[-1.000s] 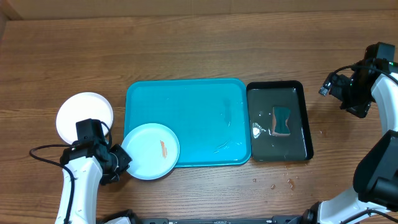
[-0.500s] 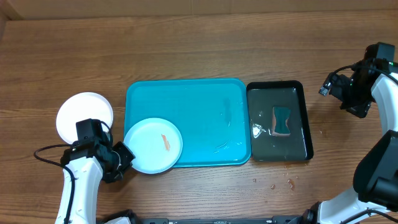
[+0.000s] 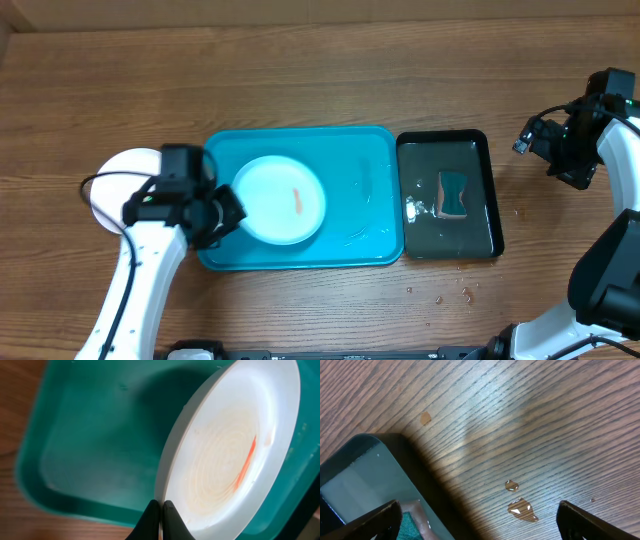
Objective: Clean dirty plates on tray and stack at the side
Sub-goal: 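Move the left gripper to the remaining white plate's left rim, then grasp the white plate rim with the left gripper and hold it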
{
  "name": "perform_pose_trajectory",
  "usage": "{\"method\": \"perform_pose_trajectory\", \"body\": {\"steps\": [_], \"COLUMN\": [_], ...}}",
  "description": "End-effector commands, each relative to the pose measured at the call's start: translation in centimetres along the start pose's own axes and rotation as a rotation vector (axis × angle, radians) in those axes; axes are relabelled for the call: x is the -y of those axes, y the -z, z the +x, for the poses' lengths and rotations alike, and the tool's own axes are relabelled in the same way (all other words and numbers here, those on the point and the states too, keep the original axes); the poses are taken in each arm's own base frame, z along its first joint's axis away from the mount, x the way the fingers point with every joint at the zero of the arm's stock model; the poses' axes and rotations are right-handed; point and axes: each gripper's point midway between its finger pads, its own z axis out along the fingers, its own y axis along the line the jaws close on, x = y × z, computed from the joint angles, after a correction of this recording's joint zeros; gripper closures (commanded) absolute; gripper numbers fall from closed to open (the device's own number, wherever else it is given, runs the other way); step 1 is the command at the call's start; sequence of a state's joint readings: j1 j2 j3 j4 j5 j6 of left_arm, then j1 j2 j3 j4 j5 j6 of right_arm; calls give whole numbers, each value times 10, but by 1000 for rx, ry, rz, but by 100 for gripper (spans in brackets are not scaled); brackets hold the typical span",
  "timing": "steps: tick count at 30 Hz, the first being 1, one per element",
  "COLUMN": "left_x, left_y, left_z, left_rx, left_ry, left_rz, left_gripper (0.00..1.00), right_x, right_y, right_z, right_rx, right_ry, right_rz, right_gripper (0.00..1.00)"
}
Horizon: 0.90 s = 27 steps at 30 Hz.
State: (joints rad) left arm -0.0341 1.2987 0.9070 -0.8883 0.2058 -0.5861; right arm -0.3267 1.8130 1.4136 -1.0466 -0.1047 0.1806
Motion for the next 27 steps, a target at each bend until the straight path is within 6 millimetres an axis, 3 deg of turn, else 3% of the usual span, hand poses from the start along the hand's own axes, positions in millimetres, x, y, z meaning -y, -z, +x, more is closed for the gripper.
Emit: {"method": "perform_pose_trajectory", "body": {"steps": [1, 8, 17, 19, 21, 27], "left_x": [20, 31, 28, 30, 35, 54], "left_y": [-18, -56, -71, -72, -72, -67], "left_z": [6, 17, 17, 16, 16, 21], "left_rx": [-40, -111, -132, -127, -132, -187], "left_ry": [41, 68, 99, 96, 91, -71], "left_rz": [-8, -48, -70, -63, -39, 82], "left_gripper": [96, 96, 96, 83, 55, 45], "right_x": [-1, -1, -1, -1, -1, -1], "right_y": [7, 7, 7, 7, 7, 7], "right_z": [-6, -6, -7, -6, -6, -7], "right_rx": [29, 29, 29, 29, 29, 29], "right_ry": [-2, -2, -2, -2, -2, -2], "right_rz": [-8, -8, -8, -8, -8, -8], "right_gripper": [0, 0, 0, 0, 0, 0]}}
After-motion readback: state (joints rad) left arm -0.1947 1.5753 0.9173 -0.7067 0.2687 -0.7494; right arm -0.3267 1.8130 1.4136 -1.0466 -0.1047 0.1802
